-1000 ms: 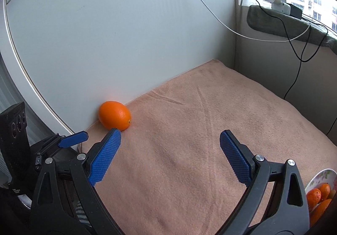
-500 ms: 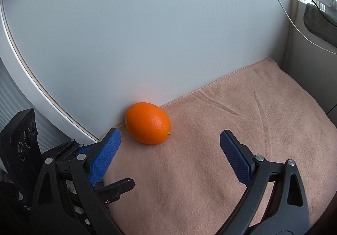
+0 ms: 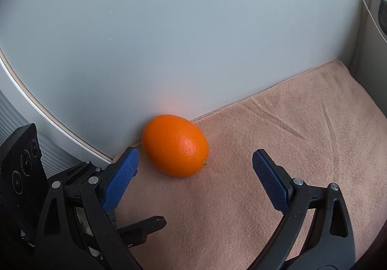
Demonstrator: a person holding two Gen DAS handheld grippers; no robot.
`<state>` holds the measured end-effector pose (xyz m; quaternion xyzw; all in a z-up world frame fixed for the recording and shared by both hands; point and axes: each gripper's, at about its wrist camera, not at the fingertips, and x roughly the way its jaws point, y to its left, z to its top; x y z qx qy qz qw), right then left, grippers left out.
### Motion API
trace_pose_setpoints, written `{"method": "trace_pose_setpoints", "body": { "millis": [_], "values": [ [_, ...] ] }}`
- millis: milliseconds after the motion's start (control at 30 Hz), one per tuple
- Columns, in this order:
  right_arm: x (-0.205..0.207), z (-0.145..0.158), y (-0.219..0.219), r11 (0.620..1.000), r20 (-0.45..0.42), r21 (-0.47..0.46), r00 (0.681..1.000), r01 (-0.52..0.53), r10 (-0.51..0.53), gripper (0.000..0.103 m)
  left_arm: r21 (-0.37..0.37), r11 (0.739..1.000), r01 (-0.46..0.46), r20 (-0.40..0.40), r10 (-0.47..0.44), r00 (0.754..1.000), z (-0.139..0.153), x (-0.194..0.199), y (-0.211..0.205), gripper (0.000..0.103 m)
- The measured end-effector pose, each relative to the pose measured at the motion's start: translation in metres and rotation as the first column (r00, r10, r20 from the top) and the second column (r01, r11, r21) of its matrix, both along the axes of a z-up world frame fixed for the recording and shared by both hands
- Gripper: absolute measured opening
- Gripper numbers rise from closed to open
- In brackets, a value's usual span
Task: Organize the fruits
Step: 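Close the right tool around the large orange, then lift the large orange with the right tool and carry it over the plate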
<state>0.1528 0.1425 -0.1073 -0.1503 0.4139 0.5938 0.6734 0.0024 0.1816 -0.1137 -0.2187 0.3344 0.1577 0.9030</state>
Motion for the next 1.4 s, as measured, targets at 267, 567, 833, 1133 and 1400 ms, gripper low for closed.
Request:
{"method": "trace_pose_setpoints", "body": {
  "millis": [267, 567, 833, 1133, 1400],
  "values": [
    [0.003, -0.012, 0.027, 0.998, -0.051, 0.004, 0.997, -0.059, 0.059, 0.097, -0.008, 0.999, -0.031, 0.003, 0.031, 1.000, -0.005, 0.006, 0.006, 0.067],
    [0.003, -0.024, 0.053, 0.996, -0.086, -0.015, 0.993, -0.085, 0.083, 0.086, -0.004, 0.998, -0.062, 0.001, 0.062, 0.998, -0.010, 0.019, 0.015, 0.063],
    [0.002, -0.029, 0.068, 0.996, -0.101, -0.027, 0.991, -0.088, 0.085, 0.079, -0.005, 0.998, -0.066, 0.003, 0.066, 0.998, -0.015, 0.026, 0.019, 0.058],
    [0.007, -0.027, 0.061, 0.999, -0.119, -0.008, 0.992, -0.045, 0.043, 0.078, 0.017, 0.999, -0.043, 0.003, 0.043, 0.999, -0.017, 0.030, 0.015, 0.056],
    [-0.001, -0.018, 0.018, 1.000, -0.128, 0.012, 0.992, 0.004, -0.002, 0.078, 0.030, 1.000, -0.007, 0.015, 0.007, 1.000, -0.008, 0.022, -0.001, 0.056]
  ]
}}
